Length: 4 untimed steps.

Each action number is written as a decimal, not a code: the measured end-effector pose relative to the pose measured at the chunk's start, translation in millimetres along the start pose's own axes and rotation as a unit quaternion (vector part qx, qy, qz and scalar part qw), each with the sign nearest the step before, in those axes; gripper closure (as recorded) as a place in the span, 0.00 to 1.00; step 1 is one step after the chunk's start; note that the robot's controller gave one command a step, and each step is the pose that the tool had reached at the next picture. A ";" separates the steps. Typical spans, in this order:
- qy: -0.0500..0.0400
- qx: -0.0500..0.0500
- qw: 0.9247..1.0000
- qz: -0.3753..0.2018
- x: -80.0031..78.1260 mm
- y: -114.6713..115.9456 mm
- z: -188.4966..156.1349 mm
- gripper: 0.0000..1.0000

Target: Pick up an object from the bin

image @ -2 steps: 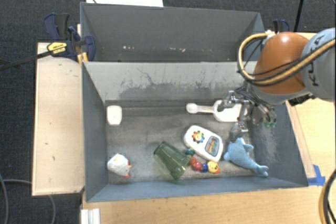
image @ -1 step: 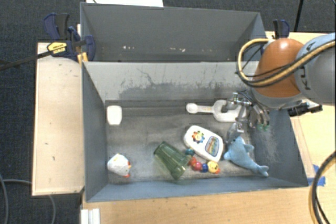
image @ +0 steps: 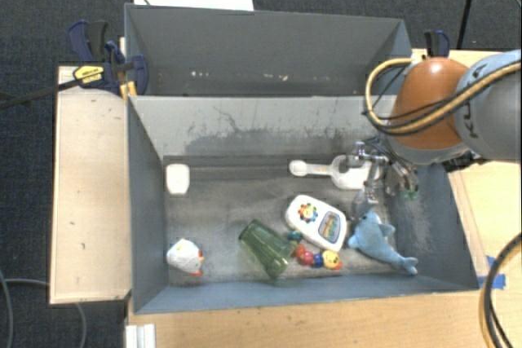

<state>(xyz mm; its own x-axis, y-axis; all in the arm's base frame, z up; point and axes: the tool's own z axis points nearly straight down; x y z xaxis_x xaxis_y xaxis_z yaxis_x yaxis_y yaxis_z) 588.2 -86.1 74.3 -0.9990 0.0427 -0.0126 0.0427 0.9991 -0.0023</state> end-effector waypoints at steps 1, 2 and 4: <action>0.004 -0.001 0.999 0.047 6.0 -2.4 -4.5 0.00; 0.000 -0.001 1.000 0.000 -3.4 -0.5 -4.4 1.00; 0.002 -0.001 1.000 0.000 -2.1 -0.3 -8.9 1.00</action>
Offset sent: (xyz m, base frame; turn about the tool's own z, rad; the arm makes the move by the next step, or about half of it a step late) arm 0.0000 0.0000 0.0000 0.0000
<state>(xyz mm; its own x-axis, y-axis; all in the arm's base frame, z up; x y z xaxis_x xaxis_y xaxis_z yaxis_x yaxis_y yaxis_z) 590.2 -86.5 83.3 -0.9991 0.0427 -0.0081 0.0427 0.9991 -0.0007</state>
